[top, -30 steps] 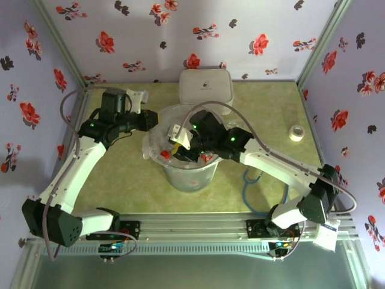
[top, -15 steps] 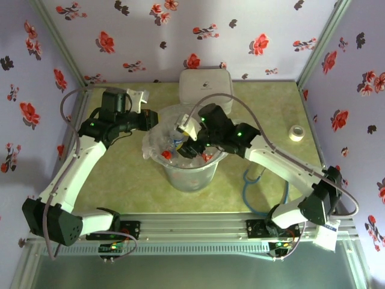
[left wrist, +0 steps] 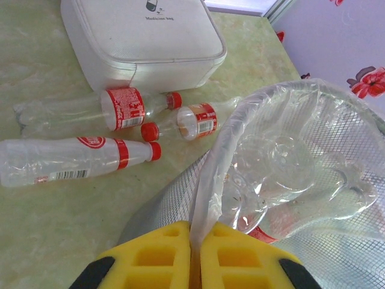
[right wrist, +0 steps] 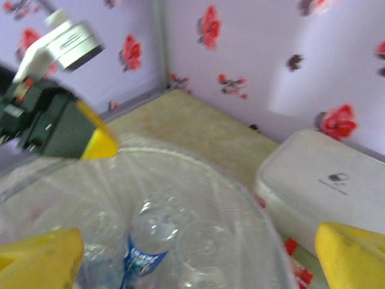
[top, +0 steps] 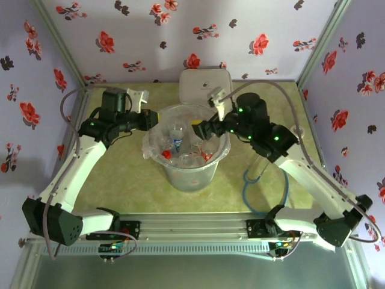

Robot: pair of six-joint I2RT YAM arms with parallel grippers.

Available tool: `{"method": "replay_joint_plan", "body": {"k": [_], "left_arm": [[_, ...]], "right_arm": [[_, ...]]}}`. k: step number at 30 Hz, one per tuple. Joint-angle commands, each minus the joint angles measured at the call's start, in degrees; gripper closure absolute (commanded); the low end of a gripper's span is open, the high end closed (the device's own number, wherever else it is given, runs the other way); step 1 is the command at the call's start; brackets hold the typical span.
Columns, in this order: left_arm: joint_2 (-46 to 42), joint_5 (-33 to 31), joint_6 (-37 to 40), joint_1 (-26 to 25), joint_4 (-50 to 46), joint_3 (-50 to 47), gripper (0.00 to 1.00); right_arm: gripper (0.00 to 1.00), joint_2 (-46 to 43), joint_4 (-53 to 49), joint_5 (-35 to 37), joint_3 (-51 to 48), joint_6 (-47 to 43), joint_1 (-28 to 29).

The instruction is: Put the plastic bottles in the bin

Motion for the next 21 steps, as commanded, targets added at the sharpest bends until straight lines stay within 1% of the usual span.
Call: {"method": "replay_joint_plan", "body": {"k": [1,3,7,9,13,16,18,21], "left_arm": [[0.8,-1.8,1.1,-0.6,-3.9,0.8,1.0],[0.4,-2.6,1.5,-0.5,-4.3,0.8,1.0],[-0.7,-2.5,1.4,0.1,-5.0,0.7,1.0],[-1.7,-2.0,-1.0,1.6,-5.1,0.2,1.0],[-3.2,0.0,-3.3,5.3,-5.4,-1.2,1.0],[-4.2,0.0,-3.0,6.7,-7.1,-1.2,1.0],[-5.3,0.0,-2.4,8.1,-8.6,-1.0,1.0],[-7.2,0.0,-1.9,11.1,-10.5,-1.0,1.0]], "right_arm": [[0.01,-1.8,2.6,5.5,-2.5,7.5,-4.7],[0.01,-2.8,2.6,6.4,-3.9,11.1,-8.7],[0.01,-3.5,1.3,9.5,-6.1,17.4,-14.6],[0.01,-3.2,-0.1,11.3,-6.7,18.9,-16.4],[0.01,0.4,-4.2,16.3,-6.1,22.8,-17.4],[0.01,4.4,-8.3,18.9,-4.5,29.9,-19.6],[0.01,6.9,-9.9,20.0,-4.1,36.8,-21.5],[0.01,9.1,-6.5,18.1,-7.2,47.5,-22.9]]}}
